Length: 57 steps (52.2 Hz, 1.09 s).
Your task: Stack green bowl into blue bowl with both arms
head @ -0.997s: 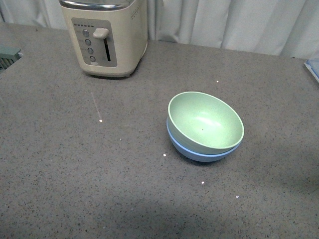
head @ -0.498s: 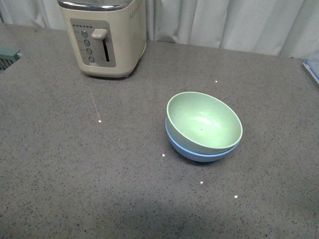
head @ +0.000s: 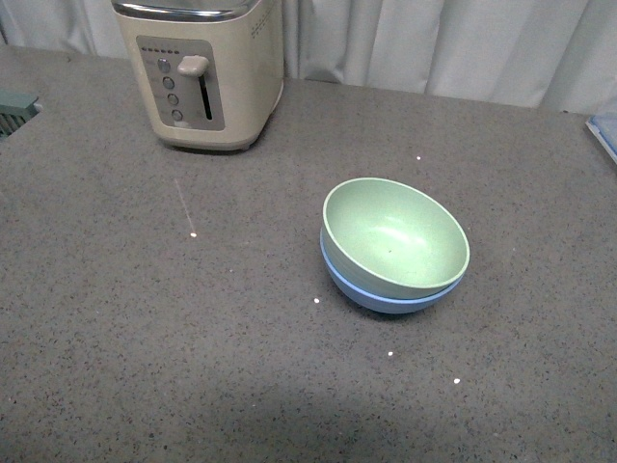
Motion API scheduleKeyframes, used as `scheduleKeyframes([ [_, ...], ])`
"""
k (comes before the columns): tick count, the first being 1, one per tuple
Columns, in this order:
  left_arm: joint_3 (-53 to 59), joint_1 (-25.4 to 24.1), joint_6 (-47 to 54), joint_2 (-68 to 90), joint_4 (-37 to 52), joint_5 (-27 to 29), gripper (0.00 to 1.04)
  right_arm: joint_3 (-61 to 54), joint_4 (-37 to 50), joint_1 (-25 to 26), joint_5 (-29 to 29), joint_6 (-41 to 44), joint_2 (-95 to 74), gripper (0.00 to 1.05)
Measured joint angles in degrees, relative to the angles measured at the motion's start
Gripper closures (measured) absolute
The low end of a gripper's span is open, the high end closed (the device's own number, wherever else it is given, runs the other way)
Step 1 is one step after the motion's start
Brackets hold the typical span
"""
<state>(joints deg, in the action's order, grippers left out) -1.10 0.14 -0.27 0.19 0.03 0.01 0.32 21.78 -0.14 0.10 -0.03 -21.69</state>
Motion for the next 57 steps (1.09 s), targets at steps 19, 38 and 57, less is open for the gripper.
scheduleKeyframes([
  [19,0.0,0.0,0.0,0.0,0.0,0.02,0.06,0.0,-6.75,0.0,0.0,0.0,6.86,1.04],
  [38,0.0,0.0,0.0,0.0,0.0,0.0,0.06,0.07,-15.37,0.0,-0.02,-0.02,14.8,1.04],
  [57,0.0,0.0,0.02,0.0,0.0,0.02,0.06,0.04,-21.7,0.0,-0.09,0.09,21.44,0.8],
])
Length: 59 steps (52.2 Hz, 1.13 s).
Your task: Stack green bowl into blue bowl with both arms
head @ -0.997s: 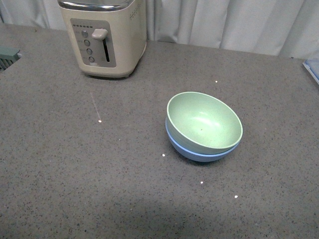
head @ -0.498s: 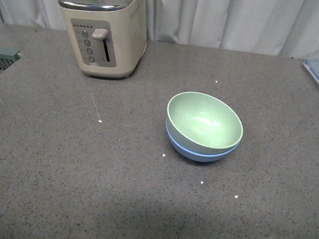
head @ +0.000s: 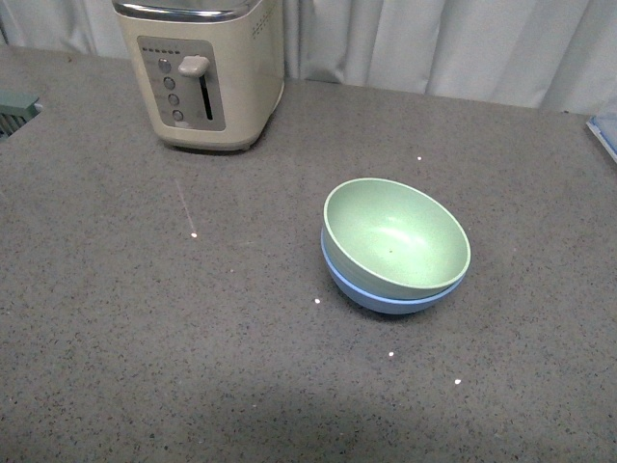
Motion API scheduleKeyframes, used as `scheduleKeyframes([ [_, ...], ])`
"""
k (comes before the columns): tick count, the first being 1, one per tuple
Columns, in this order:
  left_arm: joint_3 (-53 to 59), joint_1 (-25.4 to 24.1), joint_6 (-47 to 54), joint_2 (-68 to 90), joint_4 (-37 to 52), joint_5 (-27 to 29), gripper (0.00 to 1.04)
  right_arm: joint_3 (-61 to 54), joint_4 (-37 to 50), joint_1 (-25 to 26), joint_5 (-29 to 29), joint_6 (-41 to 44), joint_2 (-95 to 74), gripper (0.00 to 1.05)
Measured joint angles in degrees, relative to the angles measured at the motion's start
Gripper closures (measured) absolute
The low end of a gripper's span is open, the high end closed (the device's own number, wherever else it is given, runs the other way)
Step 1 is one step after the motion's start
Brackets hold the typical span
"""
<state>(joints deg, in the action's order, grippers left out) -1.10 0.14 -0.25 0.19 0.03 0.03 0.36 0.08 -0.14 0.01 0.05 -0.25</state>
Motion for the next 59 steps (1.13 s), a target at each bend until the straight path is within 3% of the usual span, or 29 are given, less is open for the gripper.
scheduleKeyframes([
  [24,0.0,0.0,0.0,-0.02,0.0,-0.02,0.06,0.0,-0.15,0.0,-0.09,-0.02,-0.13,0.08],
  [59,0.0,0.0,0.0,0.0,0.0,0.0,0.06,0.0,-0.15,0.0,-0.09,-0.07,0.0,0.09],
])
